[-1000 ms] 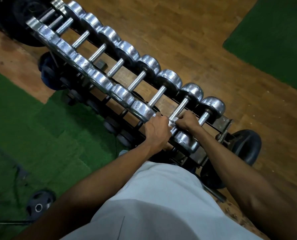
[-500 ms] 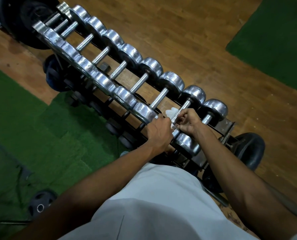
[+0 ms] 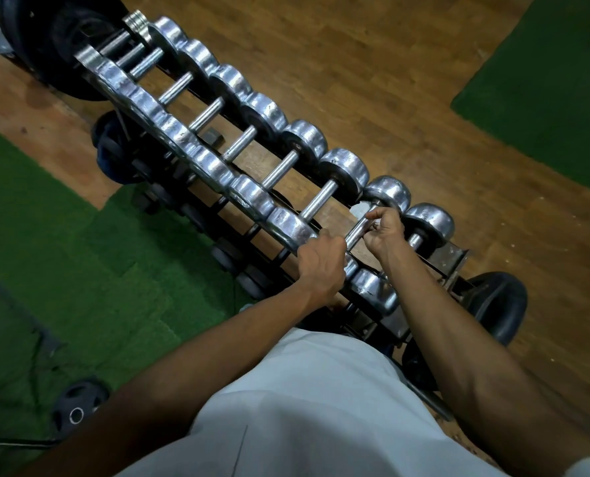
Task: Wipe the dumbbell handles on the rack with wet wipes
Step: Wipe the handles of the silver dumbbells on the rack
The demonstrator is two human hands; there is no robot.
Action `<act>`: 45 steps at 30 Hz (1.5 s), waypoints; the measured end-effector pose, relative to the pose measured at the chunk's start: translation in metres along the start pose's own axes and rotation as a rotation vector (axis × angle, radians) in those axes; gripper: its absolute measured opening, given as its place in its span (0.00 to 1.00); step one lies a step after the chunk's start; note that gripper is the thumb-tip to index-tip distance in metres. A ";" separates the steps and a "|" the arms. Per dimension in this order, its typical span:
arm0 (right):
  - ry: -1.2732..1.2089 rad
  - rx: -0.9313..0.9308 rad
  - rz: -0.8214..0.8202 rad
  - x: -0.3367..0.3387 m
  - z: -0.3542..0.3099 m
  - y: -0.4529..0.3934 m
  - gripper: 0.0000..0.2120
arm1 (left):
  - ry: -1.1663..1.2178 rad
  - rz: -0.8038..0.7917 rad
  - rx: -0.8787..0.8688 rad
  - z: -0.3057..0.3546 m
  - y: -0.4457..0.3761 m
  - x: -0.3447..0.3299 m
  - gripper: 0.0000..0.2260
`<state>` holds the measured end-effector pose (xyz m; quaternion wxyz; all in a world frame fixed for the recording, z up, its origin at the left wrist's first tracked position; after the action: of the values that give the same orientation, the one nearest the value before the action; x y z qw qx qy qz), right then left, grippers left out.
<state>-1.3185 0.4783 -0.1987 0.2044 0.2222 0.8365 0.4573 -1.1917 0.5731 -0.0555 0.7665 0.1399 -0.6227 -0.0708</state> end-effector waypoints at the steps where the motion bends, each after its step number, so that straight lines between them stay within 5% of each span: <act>1: -0.027 0.028 0.033 -0.002 -0.003 0.027 0.21 | -0.001 0.001 -0.001 0.000 0.000 0.000 0.10; 3: -0.059 0.069 0.102 -0.005 -0.008 0.064 0.11 | -0.001 0.007 -0.010 -0.001 0.001 0.000 0.10; 14: -0.139 0.054 0.202 0.016 -0.005 0.047 0.12 | 0.005 0.013 -0.013 0.000 0.000 -0.001 0.09; 24: 0.058 0.002 0.233 0.019 0.001 0.030 0.05 | 0.015 0.001 0.002 0.001 -0.004 -0.003 0.09; 32: 0.263 0.322 0.310 0.025 -0.017 0.048 0.07 | 0.036 0.012 -0.003 0.002 -0.002 -0.004 0.08; 36: 0.558 0.501 0.221 0.027 -0.024 0.056 0.08 | 0.070 0.007 -0.008 0.003 -0.002 -0.008 0.08; 41: 0.954 0.466 -0.096 0.024 -0.006 0.076 0.07 | 0.083 -0.002 0.001 0.002 -0.003 -0.010 0.10; 45: 1.068 0.622 -0.095 0.023 -0.003 0.088 0.05 | 0.071 -0.002 0.013 0.004 -0.002 -0.009 0.10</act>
<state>-1.3223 0.5318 -0.1252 -0.2966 -0.0254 0.9264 0.2306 -1.1969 0.5734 -0.0636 0.7873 0.1480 -0.5953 -0.0625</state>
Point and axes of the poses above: each hand's wrist, its own y-axis away from the middle knuckle, its own x-axis out of the back of the hand, z = x × y, the point moved 6 cm from there along -y, towards the middle knuckle, and after that the axes turned 3 degrees about y, right-handed, at the moved point
